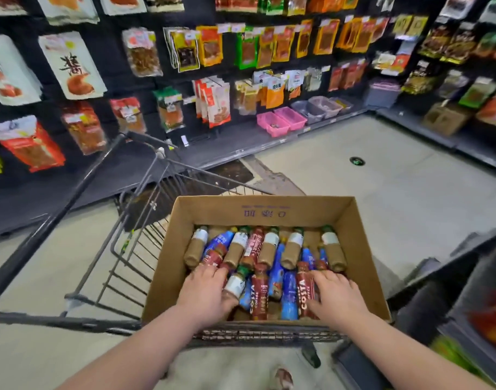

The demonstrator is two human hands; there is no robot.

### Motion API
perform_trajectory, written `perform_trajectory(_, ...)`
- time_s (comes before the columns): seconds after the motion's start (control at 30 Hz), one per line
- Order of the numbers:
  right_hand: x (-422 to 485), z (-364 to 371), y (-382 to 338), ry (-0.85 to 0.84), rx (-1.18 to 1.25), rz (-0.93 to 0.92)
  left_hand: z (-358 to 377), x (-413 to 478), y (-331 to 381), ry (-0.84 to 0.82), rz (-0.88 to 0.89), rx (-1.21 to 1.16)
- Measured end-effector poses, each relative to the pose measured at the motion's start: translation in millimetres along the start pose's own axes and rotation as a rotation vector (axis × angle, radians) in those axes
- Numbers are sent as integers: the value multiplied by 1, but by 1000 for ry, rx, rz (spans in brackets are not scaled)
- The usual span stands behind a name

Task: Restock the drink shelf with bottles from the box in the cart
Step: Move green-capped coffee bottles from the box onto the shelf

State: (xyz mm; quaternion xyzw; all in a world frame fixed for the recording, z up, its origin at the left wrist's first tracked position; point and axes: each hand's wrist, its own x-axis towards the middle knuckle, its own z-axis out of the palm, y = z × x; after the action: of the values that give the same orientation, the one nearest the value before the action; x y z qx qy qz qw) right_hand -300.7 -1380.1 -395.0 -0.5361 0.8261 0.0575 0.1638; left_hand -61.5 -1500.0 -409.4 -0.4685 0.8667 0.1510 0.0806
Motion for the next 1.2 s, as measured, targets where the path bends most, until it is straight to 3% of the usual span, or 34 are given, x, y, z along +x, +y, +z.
perform_trajectory(0.17, 51, -2, 14, -55, 37, 41, 5, 44, 5, -57, 16, -20)
perform_trajectory(0.7, 236, 44, 37, -318, 99, 103, 88, 143, 1, -342, -234, -155)
perform_trajectory(0.97, 272, 89, 34, -342, 287, 272, 136, 152, 0, -394, -357, -201)
perform_trajectory(1.2, 275, 118, 26, -225, 493, 412, 158, 158, 12, -374, -379, -72)
